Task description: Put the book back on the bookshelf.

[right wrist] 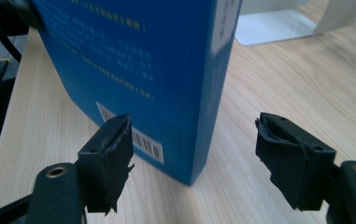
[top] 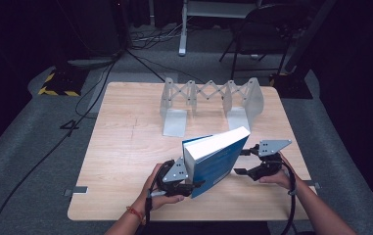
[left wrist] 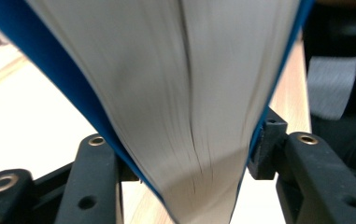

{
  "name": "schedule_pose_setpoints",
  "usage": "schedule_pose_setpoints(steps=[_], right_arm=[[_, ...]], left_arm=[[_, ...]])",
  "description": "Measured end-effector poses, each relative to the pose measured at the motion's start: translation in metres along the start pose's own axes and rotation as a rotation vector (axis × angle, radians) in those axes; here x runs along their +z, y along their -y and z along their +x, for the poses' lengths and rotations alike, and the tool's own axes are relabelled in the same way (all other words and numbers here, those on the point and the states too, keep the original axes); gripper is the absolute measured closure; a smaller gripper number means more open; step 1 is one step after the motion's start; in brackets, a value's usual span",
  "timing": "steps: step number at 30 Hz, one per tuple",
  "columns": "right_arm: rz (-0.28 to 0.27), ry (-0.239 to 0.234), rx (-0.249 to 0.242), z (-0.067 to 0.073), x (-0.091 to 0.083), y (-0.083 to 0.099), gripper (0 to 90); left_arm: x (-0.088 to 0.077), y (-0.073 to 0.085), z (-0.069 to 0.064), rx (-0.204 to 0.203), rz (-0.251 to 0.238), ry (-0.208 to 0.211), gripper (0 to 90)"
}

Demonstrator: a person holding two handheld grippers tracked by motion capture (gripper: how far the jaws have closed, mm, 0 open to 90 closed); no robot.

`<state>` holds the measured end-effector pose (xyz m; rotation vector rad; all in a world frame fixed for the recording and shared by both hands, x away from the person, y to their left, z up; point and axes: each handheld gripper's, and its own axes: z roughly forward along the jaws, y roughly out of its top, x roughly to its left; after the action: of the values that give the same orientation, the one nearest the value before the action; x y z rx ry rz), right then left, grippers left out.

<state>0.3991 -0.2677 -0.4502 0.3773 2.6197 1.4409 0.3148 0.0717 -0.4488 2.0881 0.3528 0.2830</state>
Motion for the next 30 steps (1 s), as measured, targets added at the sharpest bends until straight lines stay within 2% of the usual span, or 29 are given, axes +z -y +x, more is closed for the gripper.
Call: schedule_pose_setpoints(steps=[2,4,5,7,11,16,23,25,26,28,30], right_arm=[[-0.012,-0.018,-0.014,-0.001,0.005,-0.004,27.8],[-0.027,-0.041,-0.012,-0.001,0.01,-0.008,27.9],[-0.034,-0.048,-0.018,-0.001,0.012,-0.01,28.1],[-0.032,-0.074,-0.031,0.002,0.016,-0.011,31.5],[-0.028,-0.073,-0.053,0.005,0.016,-0.012,30.5],[-0.034,-0.082,-0.067,0.006,0.009,-0.008,38.8],[-0.027,-0.097,-0.103,0.017,-0.001,-0.008,39.4],[-0.055,-0.104,-0.107,0.02,-0.003,-0.01,40.1],[-0.095,-0.115,-0.104,0.021,-0.006,-0.014,40.9],[-0.102,-0.113,-0.106,0.022,-0.007,-0.017,41.0],[-0.117,-0.095,-0.13,0.026,-0.01,-0.026,42.6]], left_arm=[[0.002,0.006,-0.003,0.022,0.058,-0.01,48.0],[0.003,0.012,-0.004,0.022,0.085,-0.015,47.2],[0.003,0.014,-0.004,0.01,0.083,-0.014,47.2],[0.002,0.014,-0.004,0.012,0.085,-0.025,47.0],[0.002,0.015,-0.003,0.021,0.089,-0.035,46.8],[-0.001,0.016,-0.002,0.018,0.097,-0.052,46.1],[-0.005,0.018,-0.001,0.007,0.1,-0.084,41.9],[-0.005,0.019,-0.001,0.005,0.112,-0.095,42.0],[-0.005,0.02,-0.001,-0.003,0.109,-0.1,42.0],[-0.005,0.022,-0.001,-0.011,0.106,-0.099,42.0],[-0.004,0.023,-0.002,-0.005,0.113,-0.111,42.4]])
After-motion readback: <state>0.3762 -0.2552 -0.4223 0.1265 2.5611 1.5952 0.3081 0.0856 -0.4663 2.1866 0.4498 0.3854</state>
